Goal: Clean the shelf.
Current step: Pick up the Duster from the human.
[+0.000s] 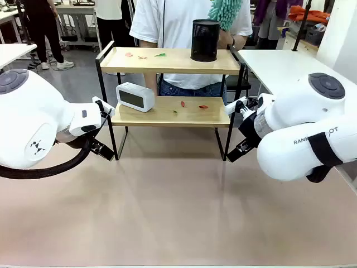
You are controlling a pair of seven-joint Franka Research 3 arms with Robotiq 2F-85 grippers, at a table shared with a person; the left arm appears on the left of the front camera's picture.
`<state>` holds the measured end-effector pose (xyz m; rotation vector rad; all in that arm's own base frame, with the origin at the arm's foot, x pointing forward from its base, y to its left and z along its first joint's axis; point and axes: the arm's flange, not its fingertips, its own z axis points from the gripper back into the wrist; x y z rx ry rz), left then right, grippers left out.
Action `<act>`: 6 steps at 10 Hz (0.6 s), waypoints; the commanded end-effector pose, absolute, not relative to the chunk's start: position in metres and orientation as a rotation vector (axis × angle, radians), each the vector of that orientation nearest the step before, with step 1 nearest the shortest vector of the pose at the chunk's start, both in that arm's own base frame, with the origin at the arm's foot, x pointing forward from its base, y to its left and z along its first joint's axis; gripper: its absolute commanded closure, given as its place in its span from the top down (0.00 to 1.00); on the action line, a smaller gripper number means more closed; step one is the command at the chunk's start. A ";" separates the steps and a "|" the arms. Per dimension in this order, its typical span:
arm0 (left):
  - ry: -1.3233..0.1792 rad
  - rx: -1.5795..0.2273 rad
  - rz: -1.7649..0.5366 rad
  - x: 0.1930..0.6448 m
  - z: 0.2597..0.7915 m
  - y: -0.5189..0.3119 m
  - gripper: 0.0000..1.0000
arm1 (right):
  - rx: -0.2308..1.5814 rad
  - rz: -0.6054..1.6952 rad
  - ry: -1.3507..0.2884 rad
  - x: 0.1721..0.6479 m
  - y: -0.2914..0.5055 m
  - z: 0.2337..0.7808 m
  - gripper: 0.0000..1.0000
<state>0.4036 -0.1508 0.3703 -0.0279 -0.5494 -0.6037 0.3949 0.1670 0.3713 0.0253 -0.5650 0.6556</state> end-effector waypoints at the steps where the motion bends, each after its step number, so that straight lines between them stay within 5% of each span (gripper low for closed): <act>1: -0.550 -0.028 -0.604 0.404 0.370 -0.151 1.00 | 0.025 0.656 -0.565 0.395 0.167 0.371 1.00; 6: -0.550 -0.028 -0.604 0.404 0.370 -0.151 1.00 | 0.025 0.656 -0.565 0.395 0.167 0.371 1.00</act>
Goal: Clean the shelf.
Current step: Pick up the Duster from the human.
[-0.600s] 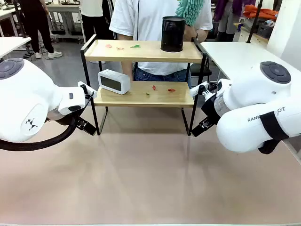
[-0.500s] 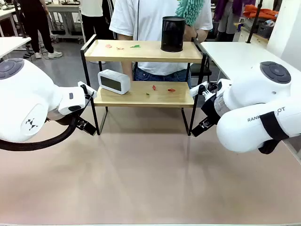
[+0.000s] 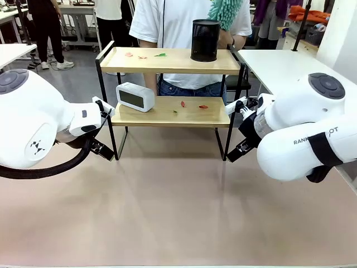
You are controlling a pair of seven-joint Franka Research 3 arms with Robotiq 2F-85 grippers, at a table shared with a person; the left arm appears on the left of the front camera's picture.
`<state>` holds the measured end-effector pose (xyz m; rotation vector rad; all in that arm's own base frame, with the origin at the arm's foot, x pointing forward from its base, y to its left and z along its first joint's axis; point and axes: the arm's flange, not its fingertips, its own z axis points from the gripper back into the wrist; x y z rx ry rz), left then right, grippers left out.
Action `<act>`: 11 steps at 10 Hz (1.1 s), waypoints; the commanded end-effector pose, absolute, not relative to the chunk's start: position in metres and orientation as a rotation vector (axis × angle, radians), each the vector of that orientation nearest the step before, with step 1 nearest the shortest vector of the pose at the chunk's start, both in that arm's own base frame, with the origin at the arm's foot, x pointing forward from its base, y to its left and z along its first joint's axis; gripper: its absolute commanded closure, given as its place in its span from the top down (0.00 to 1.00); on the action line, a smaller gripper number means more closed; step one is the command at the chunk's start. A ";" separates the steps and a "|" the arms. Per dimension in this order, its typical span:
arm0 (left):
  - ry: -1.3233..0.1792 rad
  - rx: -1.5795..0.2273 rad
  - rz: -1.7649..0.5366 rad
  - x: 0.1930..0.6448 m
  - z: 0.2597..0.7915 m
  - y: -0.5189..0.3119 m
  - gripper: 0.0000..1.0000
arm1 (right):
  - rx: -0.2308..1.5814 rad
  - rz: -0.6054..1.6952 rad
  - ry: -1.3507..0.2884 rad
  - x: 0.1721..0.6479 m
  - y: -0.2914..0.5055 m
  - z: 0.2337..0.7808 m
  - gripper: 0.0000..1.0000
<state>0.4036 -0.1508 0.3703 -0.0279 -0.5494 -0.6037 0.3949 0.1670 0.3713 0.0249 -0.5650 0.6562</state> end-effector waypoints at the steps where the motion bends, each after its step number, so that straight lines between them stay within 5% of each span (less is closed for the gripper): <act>1: -0.550 -0.028 -0.604 0.404 0.370 -0.151 1.00 | 0.025 0.656 -0.565 0.395 0.167 0.371 1.00; 8: -0.549 -0.028 -0.604 0.404 0.370 -0.151 1.00 | 0.025 0.656 -0.565 0.395 0.167 0.371 1.00; 10: -0.240 -0.270 -0.804 0.378 0.412 -0.144 1.00 | 0.152 0.604 -0.240 0.385 0.146 0.407 1.00; 11: -0.177 -0.366 -0.732 0.361 0.439 -0.131 1.00 | 0.216 0.422 -0.255 0.373 0.127 0.435 1.00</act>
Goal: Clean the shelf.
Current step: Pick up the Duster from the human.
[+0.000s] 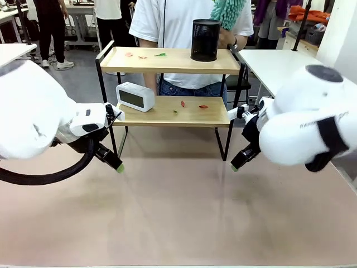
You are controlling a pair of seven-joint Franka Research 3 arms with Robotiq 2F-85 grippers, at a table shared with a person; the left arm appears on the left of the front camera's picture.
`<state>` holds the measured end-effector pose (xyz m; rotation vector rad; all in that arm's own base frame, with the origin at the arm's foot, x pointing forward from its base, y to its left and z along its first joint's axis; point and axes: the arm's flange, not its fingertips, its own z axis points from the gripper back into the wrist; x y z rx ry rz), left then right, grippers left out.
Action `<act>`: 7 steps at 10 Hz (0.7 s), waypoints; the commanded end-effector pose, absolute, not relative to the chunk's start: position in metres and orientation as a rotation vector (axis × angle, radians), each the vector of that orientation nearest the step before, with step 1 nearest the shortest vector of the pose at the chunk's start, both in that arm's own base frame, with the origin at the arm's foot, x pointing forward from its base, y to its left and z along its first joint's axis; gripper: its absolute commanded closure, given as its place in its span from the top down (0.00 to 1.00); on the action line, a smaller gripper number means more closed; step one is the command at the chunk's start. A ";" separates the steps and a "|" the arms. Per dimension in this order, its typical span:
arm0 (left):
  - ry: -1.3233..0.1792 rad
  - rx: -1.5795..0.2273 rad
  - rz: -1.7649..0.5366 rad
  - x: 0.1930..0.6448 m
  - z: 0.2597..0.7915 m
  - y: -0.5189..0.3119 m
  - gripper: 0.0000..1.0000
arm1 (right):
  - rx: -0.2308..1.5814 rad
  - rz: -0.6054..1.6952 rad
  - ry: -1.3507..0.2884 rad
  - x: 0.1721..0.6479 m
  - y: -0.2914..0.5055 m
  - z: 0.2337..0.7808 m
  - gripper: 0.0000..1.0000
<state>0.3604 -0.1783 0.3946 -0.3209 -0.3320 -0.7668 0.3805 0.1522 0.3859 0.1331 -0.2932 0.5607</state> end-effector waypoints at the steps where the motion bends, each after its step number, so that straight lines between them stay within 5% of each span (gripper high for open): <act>1: -0.218 -0.505 -0.711 0.348 0.460 -0.111 1.00 | 0.365 0.295 -0.262 0.360 0.106 0.462 1.00; 2: -0.292 -0.633 -0.582 0.338 0.484 -0.082 1.00 | 0.746 0.272 -0.291 0.337 0.062 0.496 1.00; 3: -0.439 -0.716 -0.413 0.325 0.506 -0.041 1.00 | 0.890 0.181 -0.347 0.320 0.030 0.512 1.00; 5: -0.734 -0.836 -0.090 0.290 0.530 0.048 1.00 | 1.051 0.055 -0.481 0.286 -0.049 0.527 1.00; 7: -0.860 -0.902 0.203 0.265 0.503 0.127 1.00 | 1.187 -0.153 -0.604 0.260 -0.140 0.505 1.00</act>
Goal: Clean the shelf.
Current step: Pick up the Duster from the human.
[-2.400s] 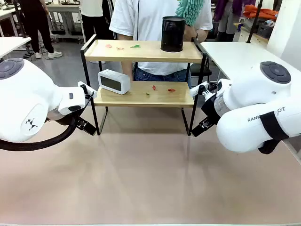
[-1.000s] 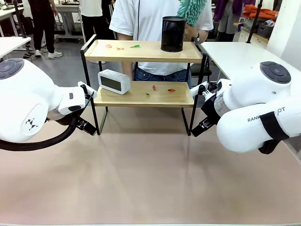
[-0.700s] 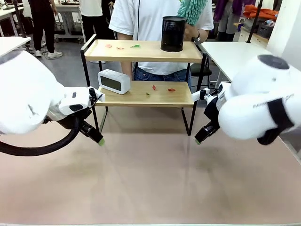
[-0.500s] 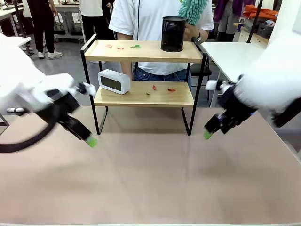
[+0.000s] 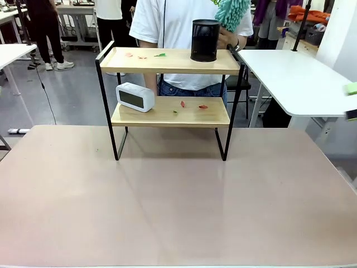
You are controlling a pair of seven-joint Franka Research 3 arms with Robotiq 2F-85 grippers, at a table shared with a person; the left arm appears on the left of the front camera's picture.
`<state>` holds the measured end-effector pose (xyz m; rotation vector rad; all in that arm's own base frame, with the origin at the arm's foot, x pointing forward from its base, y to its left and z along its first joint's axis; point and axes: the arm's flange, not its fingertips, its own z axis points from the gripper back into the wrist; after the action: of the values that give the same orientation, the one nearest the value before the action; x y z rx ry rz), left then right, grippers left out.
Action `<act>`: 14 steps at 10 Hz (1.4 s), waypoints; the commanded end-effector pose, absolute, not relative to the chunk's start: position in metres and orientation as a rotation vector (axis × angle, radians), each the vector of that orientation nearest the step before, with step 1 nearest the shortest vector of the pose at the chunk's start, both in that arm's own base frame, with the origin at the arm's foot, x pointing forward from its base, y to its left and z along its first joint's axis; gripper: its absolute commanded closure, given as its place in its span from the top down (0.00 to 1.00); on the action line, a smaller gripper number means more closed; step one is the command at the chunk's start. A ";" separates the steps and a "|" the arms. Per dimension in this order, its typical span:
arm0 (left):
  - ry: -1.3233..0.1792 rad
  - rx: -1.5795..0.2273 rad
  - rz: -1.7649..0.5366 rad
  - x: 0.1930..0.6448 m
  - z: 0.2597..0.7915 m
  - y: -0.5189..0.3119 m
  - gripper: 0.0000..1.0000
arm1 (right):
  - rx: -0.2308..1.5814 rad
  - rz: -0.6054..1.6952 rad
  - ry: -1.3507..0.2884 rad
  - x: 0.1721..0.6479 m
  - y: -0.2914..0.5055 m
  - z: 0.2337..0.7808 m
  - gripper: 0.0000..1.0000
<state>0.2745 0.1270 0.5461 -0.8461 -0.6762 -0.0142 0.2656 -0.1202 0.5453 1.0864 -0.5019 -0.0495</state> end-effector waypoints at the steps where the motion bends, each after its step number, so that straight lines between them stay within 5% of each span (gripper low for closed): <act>1: -0.877 -0.925 0.368 0.258 0.482 0.155 1.00 | 1.277 -0.241 -0.663 0.247 -0.176 0.488 1.00; 4: -0.847 -0.975 0.608 0.269 0.432 0.180 1.00 | 1.289 -0.426 -0.647 0.243 -0.218 0.425 1.00; 5: -0.805 -0.920 0.503 0.260 0.493 0.239 1.00 | 1.275 -0.402 -0.673 0.229 -0.241 0.478 1.00; 14: -0.805 -0.920 0.503 0.260 0.493 0.239 1.00 | 1.275 -0.402 -0.673 0.229 -0.241 0.478 1.00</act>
<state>0.2586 0.2379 0.4942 -0.9138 -0.7873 0.5276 0.2265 -0.2422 0.4769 1.2606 -0.6504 -0.4152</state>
